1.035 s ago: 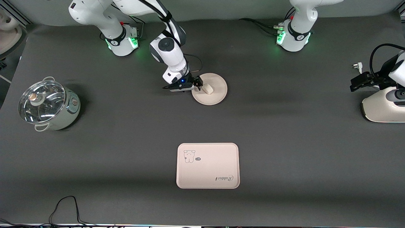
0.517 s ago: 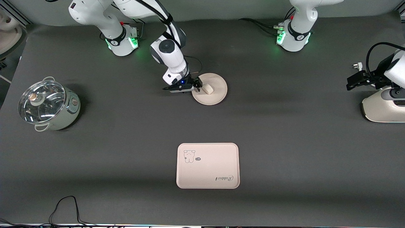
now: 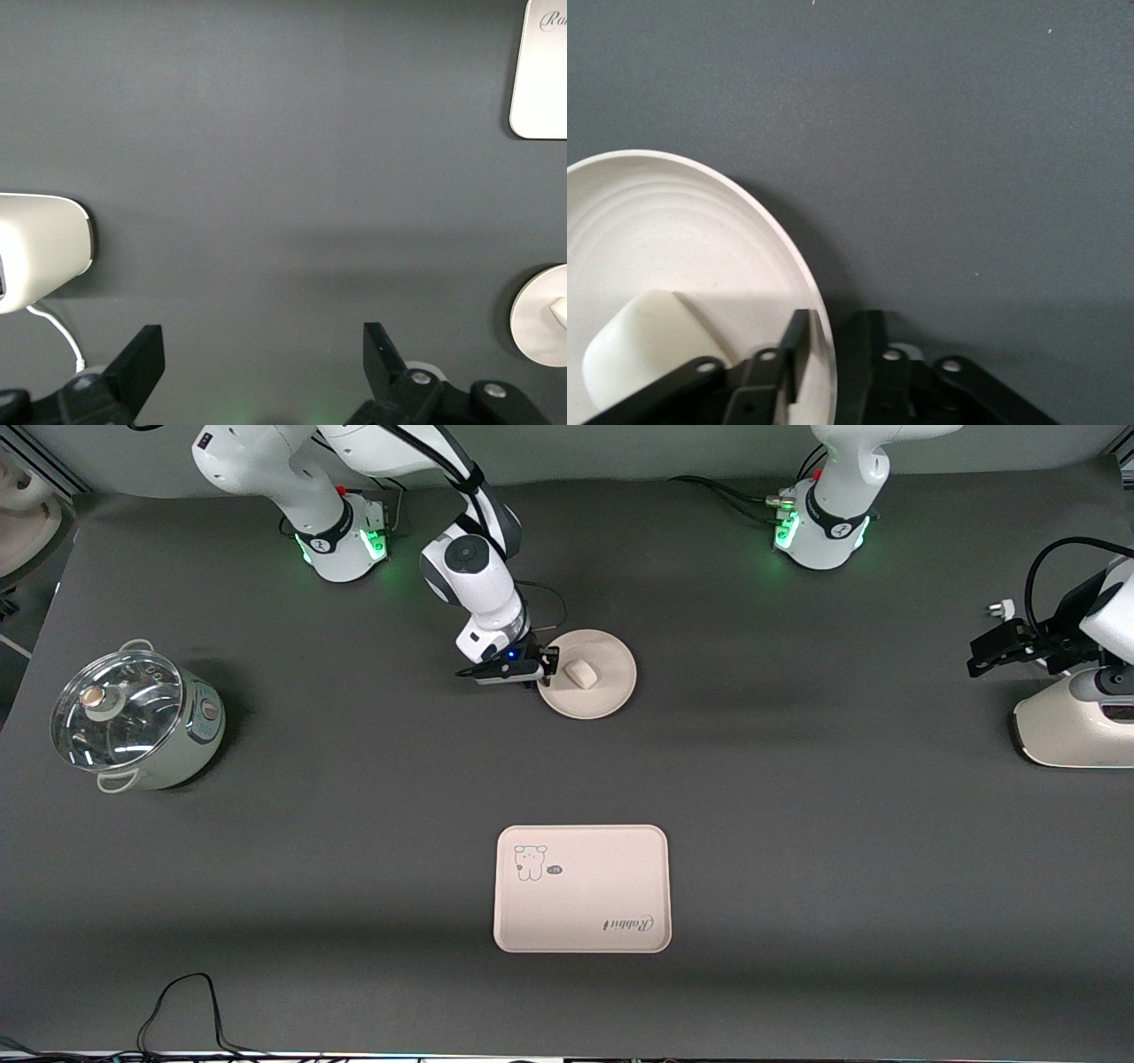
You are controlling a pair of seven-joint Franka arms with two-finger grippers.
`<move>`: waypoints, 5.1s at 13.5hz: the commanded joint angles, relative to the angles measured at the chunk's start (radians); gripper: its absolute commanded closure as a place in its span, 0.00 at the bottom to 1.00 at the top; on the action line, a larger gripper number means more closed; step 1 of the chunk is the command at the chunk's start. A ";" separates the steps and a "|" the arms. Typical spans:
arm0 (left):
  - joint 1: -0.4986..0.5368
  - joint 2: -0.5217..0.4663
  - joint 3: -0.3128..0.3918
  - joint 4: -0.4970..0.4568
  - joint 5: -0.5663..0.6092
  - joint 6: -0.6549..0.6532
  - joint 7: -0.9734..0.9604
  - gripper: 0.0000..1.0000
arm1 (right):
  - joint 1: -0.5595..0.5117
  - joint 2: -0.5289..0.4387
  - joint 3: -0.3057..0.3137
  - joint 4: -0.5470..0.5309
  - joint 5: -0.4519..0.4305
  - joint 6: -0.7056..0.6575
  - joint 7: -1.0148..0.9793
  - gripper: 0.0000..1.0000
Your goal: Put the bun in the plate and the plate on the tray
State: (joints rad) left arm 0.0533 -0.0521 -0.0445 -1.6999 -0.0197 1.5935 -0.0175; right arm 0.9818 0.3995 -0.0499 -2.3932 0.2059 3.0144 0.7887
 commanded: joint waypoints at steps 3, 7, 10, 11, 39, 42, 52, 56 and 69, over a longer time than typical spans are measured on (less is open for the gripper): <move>-0.001 -0.028 0.011 0.005 -0.005 0.006 0.007 0.00 | 0.015 0.002 -0.008 0.009 0.027 0.008 0.006 1.00; -0.003 -0.031 0.009 0.005 -0.005 -0.006 0.008 0.00 | 0.009 -0.014 -0.008 0.009 0.027 0.008 0.006 1.00; -0.004 -0.031 0.008 0.002 -0.005 -0.006 0.007 0.00 | -0.020 -0.115 -0.008 0.009 0.026 -0.053 -0.006 1.00; -0.004 -0.029 0.008 0.000 -0.003 -0.006 0.007 0.00 | -0.035 -0.157 -0.008 0.011 0.026 -0.104 -0.014 1.00; -0.004 -0.026 0.006 -0.009 -0.005 0.028 0.013 0.00 | -0.417 0.380 -0.019 1.127 0.254 -0.606 -0.394 1.00; -0.006 -0.026 0.006 -0.009 -0.005 0.026 0.013 0.00 | -0.426 0.459 -0.019 1.177 0.253 -0.592 -0.393 1.00; -0.001 -0.023 0.008 -0.003 0.038 0.045 0.013 0.00 | -0.426 0.642 -0.010 1.186 0.254 -0.397 -0.393 1.00; -0.001 -0.018 0.009 -0.003 0.037 0.056 0.011 0.00 | -0.428 0.636 -0.010 1.186 0.254 -0.399 -0.385 0.00; -0.003 -0.012 0.005 -0.006 0.018 0.049 -0.030 0.00 | -0.482 0.170 -0.094 1.148 0.084 -1.128 -0.359 0.00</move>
State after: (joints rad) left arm 0.0549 -0.0627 -0.0400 -1.7030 0.0045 1.6335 -0.0370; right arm 0.5207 0.6926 -0.1504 -1.1782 0.3586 1.9911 0.4301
